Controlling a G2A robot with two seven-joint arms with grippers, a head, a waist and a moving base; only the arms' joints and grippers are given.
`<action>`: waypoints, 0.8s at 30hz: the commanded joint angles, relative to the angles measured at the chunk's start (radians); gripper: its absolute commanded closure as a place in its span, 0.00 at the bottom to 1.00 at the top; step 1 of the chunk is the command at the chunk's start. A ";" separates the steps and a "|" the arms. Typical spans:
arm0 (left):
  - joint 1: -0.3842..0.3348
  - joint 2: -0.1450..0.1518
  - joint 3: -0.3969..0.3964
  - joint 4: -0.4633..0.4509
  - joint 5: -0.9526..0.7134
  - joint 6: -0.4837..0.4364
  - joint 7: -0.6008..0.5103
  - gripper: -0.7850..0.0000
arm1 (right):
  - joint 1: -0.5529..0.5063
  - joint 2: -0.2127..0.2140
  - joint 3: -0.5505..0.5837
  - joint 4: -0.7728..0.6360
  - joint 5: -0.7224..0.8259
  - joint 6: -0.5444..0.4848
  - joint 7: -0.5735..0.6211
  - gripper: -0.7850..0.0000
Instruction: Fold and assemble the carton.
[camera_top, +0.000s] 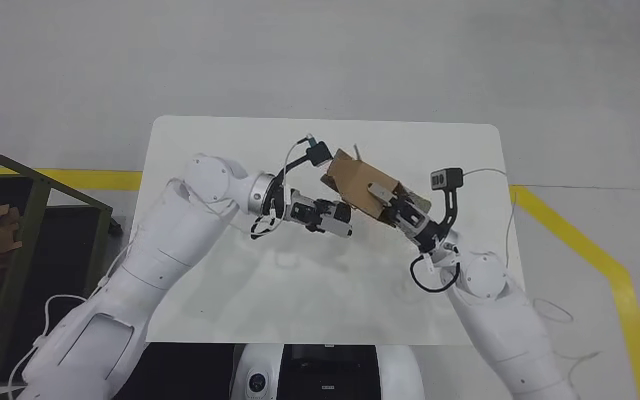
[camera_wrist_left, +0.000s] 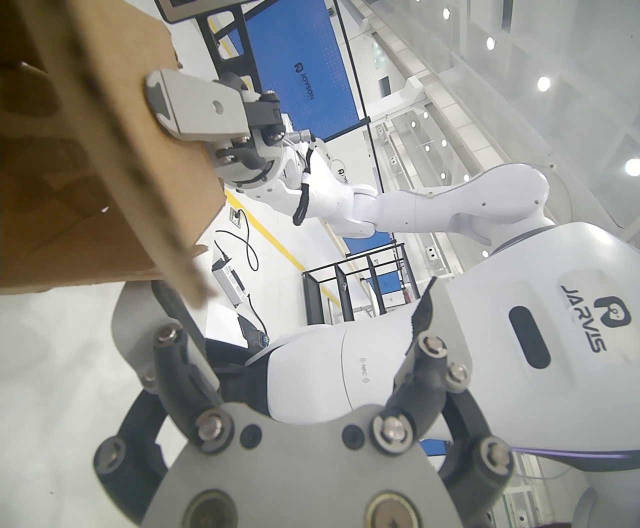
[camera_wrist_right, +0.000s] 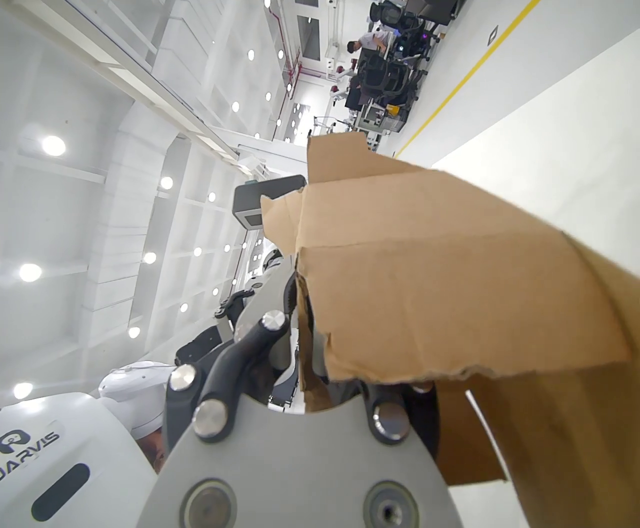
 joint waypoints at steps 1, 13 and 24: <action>0.001 0.001 -0.006 0.000 -0.003 -0.002 0.000 0.00 | -0.005 0.000 0.001 -0.002 -0.004 -0.001 -0.002 1.00; 0.022 0.011 -0.043 -0.010 -0.005 -0.001 0.001 0.00 | -0.013 -0.004 -0.008 -0.002 -0.019 -0.008 -0.003 1.00; 0.023 0.012 -0.042 -0.014 -0.005 0.007 -0.002 0.00 | -0.011 -0.008 -0.018 0.004 -0.022 -0.006 0.001 1.00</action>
